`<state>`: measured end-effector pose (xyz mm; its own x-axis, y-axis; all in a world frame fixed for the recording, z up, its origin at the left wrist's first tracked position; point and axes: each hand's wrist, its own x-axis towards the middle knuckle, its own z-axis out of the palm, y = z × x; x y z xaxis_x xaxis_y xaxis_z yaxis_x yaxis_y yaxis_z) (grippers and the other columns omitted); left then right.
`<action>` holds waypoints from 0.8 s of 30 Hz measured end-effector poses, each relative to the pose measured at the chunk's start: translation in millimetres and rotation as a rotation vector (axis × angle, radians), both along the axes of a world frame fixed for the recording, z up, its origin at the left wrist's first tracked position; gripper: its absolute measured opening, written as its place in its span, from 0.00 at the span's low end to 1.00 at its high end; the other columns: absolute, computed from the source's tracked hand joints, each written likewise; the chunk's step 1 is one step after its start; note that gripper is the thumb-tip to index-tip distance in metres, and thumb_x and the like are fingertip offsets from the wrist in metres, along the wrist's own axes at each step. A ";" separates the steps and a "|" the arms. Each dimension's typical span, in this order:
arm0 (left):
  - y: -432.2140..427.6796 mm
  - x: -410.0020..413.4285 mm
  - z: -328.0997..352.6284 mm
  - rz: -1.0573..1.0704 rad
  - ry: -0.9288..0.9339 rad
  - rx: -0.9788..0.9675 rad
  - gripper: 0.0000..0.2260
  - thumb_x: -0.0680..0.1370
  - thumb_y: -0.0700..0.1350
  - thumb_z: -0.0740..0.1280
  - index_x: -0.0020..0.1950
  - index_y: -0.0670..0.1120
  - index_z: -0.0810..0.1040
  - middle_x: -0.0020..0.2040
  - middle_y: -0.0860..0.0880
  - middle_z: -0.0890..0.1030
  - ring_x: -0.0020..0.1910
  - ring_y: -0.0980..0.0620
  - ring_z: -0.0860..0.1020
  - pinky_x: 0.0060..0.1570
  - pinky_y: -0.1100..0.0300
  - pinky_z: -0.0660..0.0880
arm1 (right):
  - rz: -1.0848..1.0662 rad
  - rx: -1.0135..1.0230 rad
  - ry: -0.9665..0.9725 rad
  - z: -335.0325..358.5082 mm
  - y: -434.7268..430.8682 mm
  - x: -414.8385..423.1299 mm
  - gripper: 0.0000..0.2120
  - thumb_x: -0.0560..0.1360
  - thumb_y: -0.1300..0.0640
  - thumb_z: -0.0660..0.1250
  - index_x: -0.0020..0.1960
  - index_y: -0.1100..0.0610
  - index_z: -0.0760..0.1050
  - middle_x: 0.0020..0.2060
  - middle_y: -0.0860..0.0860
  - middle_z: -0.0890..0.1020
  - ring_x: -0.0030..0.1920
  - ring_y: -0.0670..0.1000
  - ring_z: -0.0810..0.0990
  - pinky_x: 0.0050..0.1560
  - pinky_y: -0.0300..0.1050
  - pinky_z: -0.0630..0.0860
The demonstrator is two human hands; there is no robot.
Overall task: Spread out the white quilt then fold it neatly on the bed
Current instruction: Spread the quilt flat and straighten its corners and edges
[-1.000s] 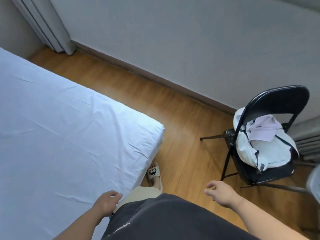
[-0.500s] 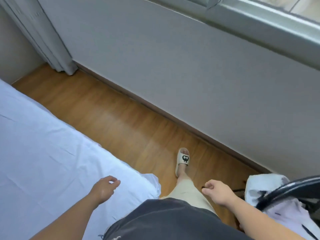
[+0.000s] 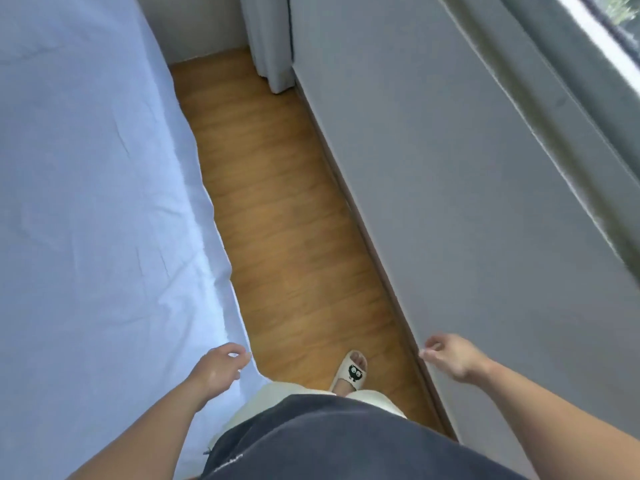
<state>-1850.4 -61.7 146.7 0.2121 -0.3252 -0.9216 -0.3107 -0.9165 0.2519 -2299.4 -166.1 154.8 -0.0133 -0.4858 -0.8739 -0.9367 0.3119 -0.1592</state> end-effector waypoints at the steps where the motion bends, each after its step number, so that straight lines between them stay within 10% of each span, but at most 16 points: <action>1: -8.4 -3.0 4.6 0.042 -0.004 -0.015 0.08 0.76 0.55 0.66 0.53 0.55 0.80 0.51 0.49 0.82 0.51 0.51 0.83 0.52 0.54 0.78 | -0.002 -0.004 0.007 -2.4 -27.6 1.9 0.19 0.79 0.44 0.67 0.63 0.55 0.78 0.57 0.52 0.84 0.55 0.52 0.82 0.50 0.39 0.71; 17: -191.6 115.0 -31.2 0.521 -0.072 -0.003 0.12 0.79 0.49 0.63 0.52 0.41 0.79 0.43 0.44 0.78 0.39 0.48 0.74 0.37 0.58 0.70 | 0.340 -0.121 -0.077 20.0 -400.4 248.2 0.17 0.78 0.44 0.67 0.62 0.52 0.78 0.54 0.49 0.82 0.52 0.50 0.82 0.53 0.43 0.80; 24: -318.2 177.7 -14.1 0.582 -0.107 -0.140 0.07 0.79 0.52 0.63 0.52 0.53 0.79 0.51 0.51 0.80 0.45 0.52 0.79 0.39 0.63 0.75 | 0.526 -0.138 -0.162 19.1 -548.7 369.6 0.13 0.78 0.44 0.68 0.57 0.50 0.78 0.47 0.47 0.84 0.45 0.48 0.85 0.49 0.43 0.82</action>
<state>-1672.7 -379.9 132.6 0.4807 -0.2449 -0.8420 0.2012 -0.9038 0.3777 -1929.8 -714.8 173.9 0.3904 -0.5003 -0.7728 -0.9206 -0.2244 -0.3197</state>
